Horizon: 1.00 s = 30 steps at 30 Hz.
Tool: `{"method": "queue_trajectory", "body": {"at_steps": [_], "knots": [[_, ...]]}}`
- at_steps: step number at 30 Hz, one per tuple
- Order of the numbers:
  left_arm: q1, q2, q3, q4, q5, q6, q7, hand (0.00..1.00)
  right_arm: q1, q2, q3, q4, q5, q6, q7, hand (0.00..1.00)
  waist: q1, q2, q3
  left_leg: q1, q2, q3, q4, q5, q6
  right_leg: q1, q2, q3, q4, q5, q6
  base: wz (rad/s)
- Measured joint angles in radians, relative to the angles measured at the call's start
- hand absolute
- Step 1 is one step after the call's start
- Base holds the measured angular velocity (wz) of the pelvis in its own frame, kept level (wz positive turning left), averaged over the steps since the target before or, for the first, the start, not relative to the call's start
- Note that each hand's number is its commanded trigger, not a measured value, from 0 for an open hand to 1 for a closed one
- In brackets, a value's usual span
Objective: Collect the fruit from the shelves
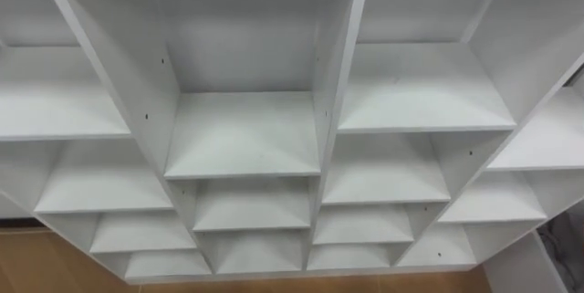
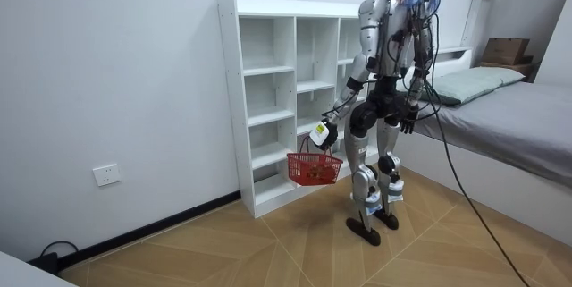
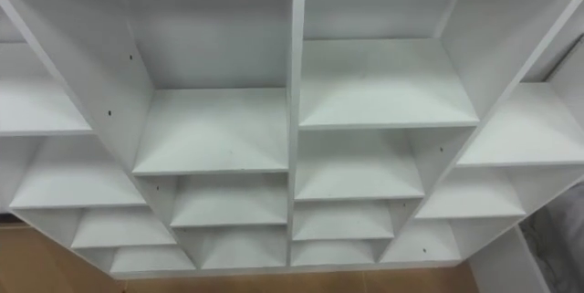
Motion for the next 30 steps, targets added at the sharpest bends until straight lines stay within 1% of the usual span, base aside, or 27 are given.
{"method": "queue_trajectory", "body": {"at_steps": [2, 8, 11, 16, 19, 25, 27, 30], "knots": [[-0.003, -0.011, 0.000, 0.000, 0.033, 0.002, 0.000, 1.00, -0.012, 0.004, 0.000, 0.000, -0.024, 0.004, 0.000, 0.00, -0.002, 0.003, -0.0003, 0.000, 0.000, 0.000, 0.000, 0.000, 0.000, 0.000, 0.000, -0.001, 0.000, 0.000, 0.000, 0.00], [-0.006, -0.025, 0.000, 0.001, 0.069, 0.007, -0.002, 1.00, -0.037, 0.005, 0.000, 0.014, -0.066, 0.011, 0.000, 0.00, -0.002, 0.001, 0.0006, 0.001, 0.001, 0.000, -0.001, 0.000, 0.000, 0.002, -0.001, -0.001, 0.000, 0.000, 0.000, 0.00], [-0.006, -0.028, 0.000, 0.005, 0.072, 0.013, -0.004, 1.00, -0.037, 0.006, 0.000, 0.021, -0.095, 0.012, 0.002, 0.00, -0.002, 0.000, 0.0015, 0.002, 0.000, 0.000, -0.001, 0.000, 0.000, 0.003, -0.001, -0.002, 0.000, 0.000, 0.000, 0.00], [-0.004, -0.028, 0.000, 0.005, 0.094, 0.016, -0.005, 1.00, -0.036, 0.005, 0.000, 0.023, -0.099, 0.022, 0.010, 0.00, -0.001, -0.001, 0.0022, 0.002, 0.001, 0.000, -0.001, 0.000, 0.000, 0.003, -0.001, -0.002, 0.000, 0.000, 0.000, 0.00], [-0.004, -0.028, 0.000, 0.007, 0.109, 0.017, -0.005, 1.00, -0.037, 0.005, 0.000, 0.023, -0.099, 0.039, 0.011, 0.00, -0.001, -0.002, 0.0025, 0.005, 0.001, 0.000, -0.002, 0.000, 0.000, 0.004, -0.001, -0.002, 0.001, 0.000, 0.000, 0.00], [-0.003, -0.028, 0.000, 0.007, 0.112, 0.020, -0.005, 1.00, -0.036, 0.005, 0.000, 0.026, -0.100, 0.042, 0.016, 0.00, 0.000, -0.002, 0.0029, 0.010, 0.001, 0.001, -0.002, 0.000, 0.000, 0.008, 0.000, -0.001, 0.002, 0.000, 0.000, 0.00], [-0.002, -0.028, 0.000, 0.007, 0.134, 0.021, -0.005, 1.00, -0.036, 0.005, 0.002, 0.026, -0.100, 0.042, 0.020, 0.00, 0.000, -0.002, 0.0030, 0.010, 0.000, 0.001, -0.002, 0.000, 0.000, 0.008, 0.000, -0.001, 0.002, 0.000, 0.000, 0.00], [-0.002, -0.028, 0.000, 0.007, 0.171, 0.029, -0.005, 1.00, -0.036, 0.005, 0.005, 0.024, -0.100, 0.059, 0.022, 0.00, 0.001, -0.002, 0.0032, 0.012, 0.000, 0.001, -0.002, 0.000, 0.000, 0.010, -0.001, 0.000, 0.001, 0.000, 0.000, 0.00]]}}
